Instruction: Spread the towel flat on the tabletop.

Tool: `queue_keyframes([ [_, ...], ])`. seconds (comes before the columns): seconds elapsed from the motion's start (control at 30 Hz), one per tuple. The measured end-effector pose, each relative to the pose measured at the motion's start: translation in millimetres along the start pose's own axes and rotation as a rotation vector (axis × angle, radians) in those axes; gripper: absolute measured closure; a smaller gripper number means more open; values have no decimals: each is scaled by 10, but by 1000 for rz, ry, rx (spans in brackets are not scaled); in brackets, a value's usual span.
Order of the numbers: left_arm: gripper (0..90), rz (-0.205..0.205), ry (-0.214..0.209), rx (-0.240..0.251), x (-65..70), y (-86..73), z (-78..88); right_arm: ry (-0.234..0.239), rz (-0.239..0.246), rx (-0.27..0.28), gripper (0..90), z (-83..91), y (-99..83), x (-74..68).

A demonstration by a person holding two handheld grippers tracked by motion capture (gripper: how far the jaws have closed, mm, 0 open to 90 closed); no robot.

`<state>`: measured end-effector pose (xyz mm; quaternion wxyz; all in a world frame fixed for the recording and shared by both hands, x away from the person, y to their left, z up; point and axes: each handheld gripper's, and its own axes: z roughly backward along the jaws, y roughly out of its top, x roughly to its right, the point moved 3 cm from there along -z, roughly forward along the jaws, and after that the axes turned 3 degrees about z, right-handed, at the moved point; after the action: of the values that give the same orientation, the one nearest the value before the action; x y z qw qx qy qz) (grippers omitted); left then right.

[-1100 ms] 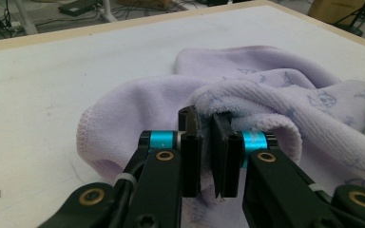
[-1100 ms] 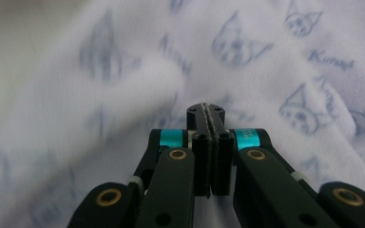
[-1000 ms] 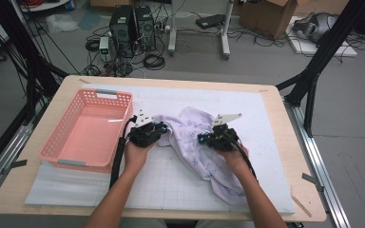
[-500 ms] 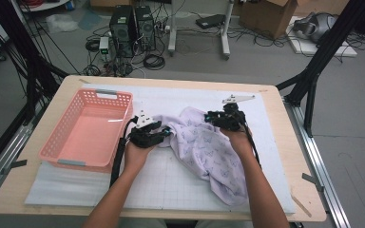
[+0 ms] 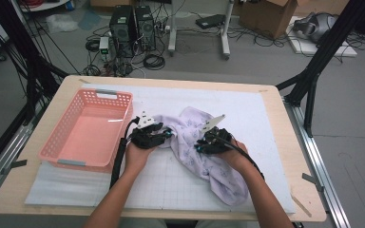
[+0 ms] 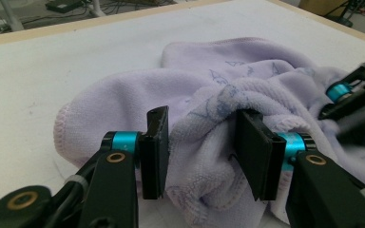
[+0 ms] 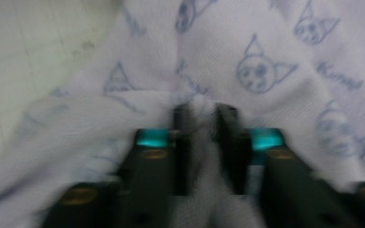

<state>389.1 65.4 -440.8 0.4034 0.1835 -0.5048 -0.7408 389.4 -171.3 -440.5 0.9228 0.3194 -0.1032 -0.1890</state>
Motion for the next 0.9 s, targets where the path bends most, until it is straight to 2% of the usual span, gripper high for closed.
queue_keyframes([
  [0.03,556,1,4,1,-7,1,2,-7,-16,21,821,30,16,44],
  [0.1,542,9,12,2,-17,2,10,-47,-102,122,826,132,45,174],
  [0.23,516,10,16,22,3,23,30,-213,-313,300,824,380,-1,556],
  [0.33,513,-1,5,36,64,45,46,-343,-415,336,823,462,-80,783],
  [0.37,513,-4,-8,39,90,50,51,-369,-439,336,823,472,-97,824],
  [0.43,527,-2,-40,33,145,48,51,-459,-487,346,823,499,-161,943],
  [0.5,558,-6,-81,26,216,32,31,-526,-546,347,821,508,-245,1023],
  [0.57,604,-23,-133,3,299,7,-12,-554,-587,319,818,500,-337,1083],
  [0.63,635,-46,-170,-20,388,-18,-63,-568,-599,299,809,518,-400,1105],
  [0.7,631,-62,-201,-34,458,-30,-114,-543,-623,314,711,572,-458,1115],
  [0.83,597,-64,-248,-35,582,-20,-188,-523,-599,354,586,772,-512,1012],
  [0.9,585,-81,-271,-37,660,-14,-216,-519,-575,362,562,895,-558,917],
])
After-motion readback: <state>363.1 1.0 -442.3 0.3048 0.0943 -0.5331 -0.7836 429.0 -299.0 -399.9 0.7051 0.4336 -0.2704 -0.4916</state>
